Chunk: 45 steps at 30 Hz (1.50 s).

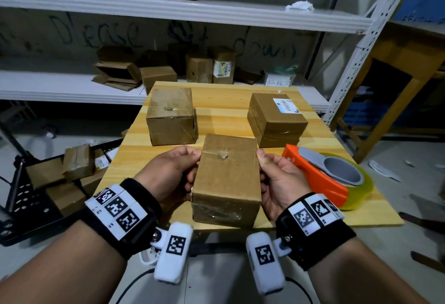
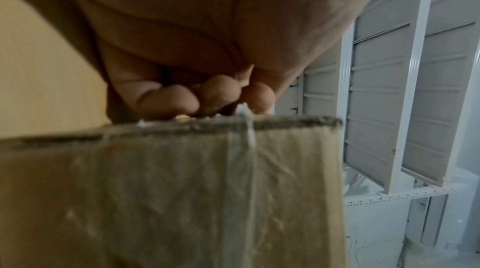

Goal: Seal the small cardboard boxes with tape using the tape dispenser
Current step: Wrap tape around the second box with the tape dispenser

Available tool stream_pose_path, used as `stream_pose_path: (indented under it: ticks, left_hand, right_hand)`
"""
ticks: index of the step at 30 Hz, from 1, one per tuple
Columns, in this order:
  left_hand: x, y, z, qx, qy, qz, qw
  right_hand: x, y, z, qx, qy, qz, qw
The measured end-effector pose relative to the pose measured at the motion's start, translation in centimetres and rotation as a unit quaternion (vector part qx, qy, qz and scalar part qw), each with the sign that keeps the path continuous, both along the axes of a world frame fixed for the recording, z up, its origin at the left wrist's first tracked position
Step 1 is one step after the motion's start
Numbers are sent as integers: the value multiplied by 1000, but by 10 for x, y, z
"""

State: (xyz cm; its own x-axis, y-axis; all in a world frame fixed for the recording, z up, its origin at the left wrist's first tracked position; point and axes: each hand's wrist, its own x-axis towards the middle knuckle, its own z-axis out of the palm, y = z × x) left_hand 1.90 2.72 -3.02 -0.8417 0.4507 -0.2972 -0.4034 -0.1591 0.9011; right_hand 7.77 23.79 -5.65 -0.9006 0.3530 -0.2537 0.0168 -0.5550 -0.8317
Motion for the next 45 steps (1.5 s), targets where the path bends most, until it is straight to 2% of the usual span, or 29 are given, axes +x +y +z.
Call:
stream_pose_path:
  ticks: [4,11,18,26,30,34,39,43,45]
  left_hand:
    - [7,5,4,-33,-7,-26,999]
    - [5,11,0,-45,23,1,999]
    - [6,11,2,-48,23,7,999]
    - [15,10,10,-61,23,16,998]
    - [14,10,18,-71,46,59,995]
    - [5,10,19,-101,106,91,985]
    - [11,20,20,-59,72,24,995]
    - [10,25,15,-81,101,13,991]
    - [9,26,15,-79,107,8,991]
  right_hand:
    - [0,-2,-1,19,1,-9,1000]
    - [4,-12,3,81,-25,-59,995]
    - [5,-12,5,226,-45,-83,970]
    - [9,-8,6,257,-88,-78,959]
    - [7,-5,27,266,-64,-119,955]
    - [6,-7,45,212,-29,-49,976]
    - [-3,-26,28,217,-45,50,974]
    - [-3,-35,31,166,-29,68,983]
    - [-4,-34,27,178,-25,66,981]
